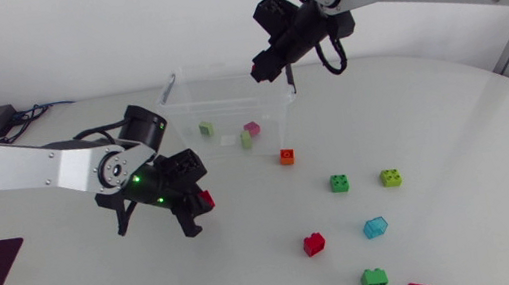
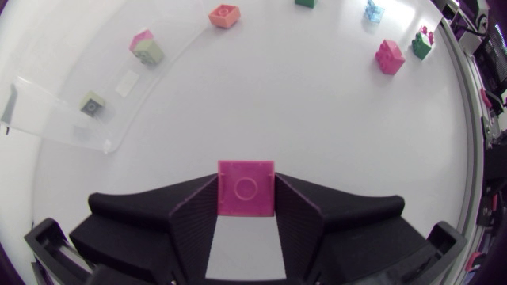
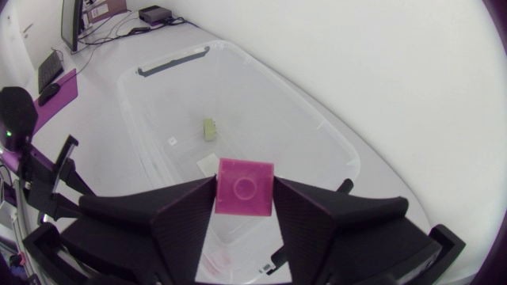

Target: Pick up the duplo bricks and place them in the container

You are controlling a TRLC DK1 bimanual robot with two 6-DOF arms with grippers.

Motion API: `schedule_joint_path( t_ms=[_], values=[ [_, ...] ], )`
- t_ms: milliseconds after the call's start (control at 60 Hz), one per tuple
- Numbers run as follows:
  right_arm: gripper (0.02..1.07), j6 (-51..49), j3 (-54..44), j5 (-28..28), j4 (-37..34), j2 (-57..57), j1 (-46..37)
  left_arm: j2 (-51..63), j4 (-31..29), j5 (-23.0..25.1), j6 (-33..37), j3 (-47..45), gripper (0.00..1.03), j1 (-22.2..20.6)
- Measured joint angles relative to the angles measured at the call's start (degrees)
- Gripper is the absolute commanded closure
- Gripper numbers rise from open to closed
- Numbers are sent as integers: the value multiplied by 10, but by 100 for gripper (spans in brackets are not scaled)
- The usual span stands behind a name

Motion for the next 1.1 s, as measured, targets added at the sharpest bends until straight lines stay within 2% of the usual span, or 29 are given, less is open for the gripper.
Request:
schedule_joint_path(
  t_ms=[217,367,683,850,1100],
  values=[
    [7,14,-27,10,55,-14,-1,-58,1,38,-14,12,67,37],
    [7,18,-146,11,101,-108,-8,-62,36,59,-60,61,67,63],
    [7,17,-364,13,157,-256,-10,-17,107,71,-184,194,66,83],
    [7,6,-498,13,183,-329,-26,36,125,71,-232,240,66,85],
    [7,-22,-614,12,193,-409,-64,99,129,58,-259,307,62,86]
  ],
)
